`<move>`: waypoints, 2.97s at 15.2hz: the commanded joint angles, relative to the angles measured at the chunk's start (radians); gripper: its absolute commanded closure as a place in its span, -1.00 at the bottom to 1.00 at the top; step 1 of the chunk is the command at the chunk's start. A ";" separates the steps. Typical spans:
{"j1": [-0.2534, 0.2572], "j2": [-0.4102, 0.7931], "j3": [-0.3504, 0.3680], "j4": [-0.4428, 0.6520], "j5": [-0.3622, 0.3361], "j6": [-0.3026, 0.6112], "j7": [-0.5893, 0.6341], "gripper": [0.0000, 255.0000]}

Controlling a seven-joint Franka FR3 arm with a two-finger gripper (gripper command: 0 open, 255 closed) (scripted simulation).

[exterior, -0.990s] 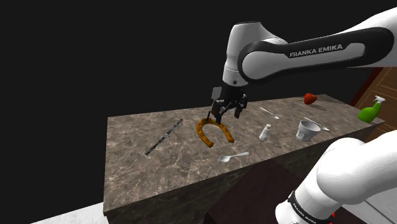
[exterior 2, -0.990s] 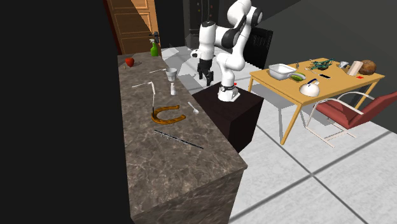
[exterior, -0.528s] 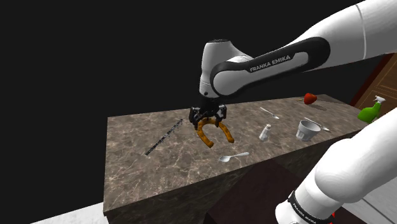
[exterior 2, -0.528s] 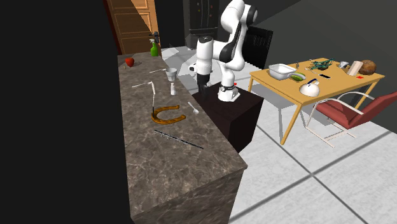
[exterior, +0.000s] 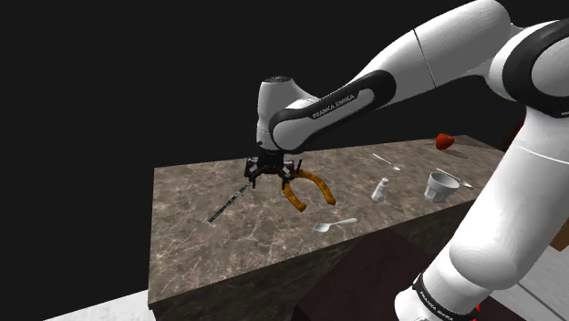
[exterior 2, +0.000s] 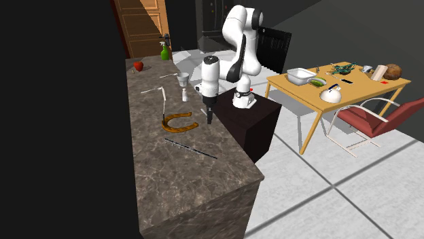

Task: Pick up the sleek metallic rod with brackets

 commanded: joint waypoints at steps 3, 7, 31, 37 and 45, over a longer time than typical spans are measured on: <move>0.030 0.170 -0.026 0.132 -0.084 0.032 0.187 -1.00; 0.070 0.326 -0.076 0.278 -0.138 0.045 0.328 -1.00; 0.136 0.619 -0.173 0.535 -0.186 0.101 0.505 1.00; 0.130 0.582 -0.164 0.532 -0.175 0.068 0.497 1.00; 0.119 0.514 -0.146 0.537 -0.152 -0.003 0.480 1.00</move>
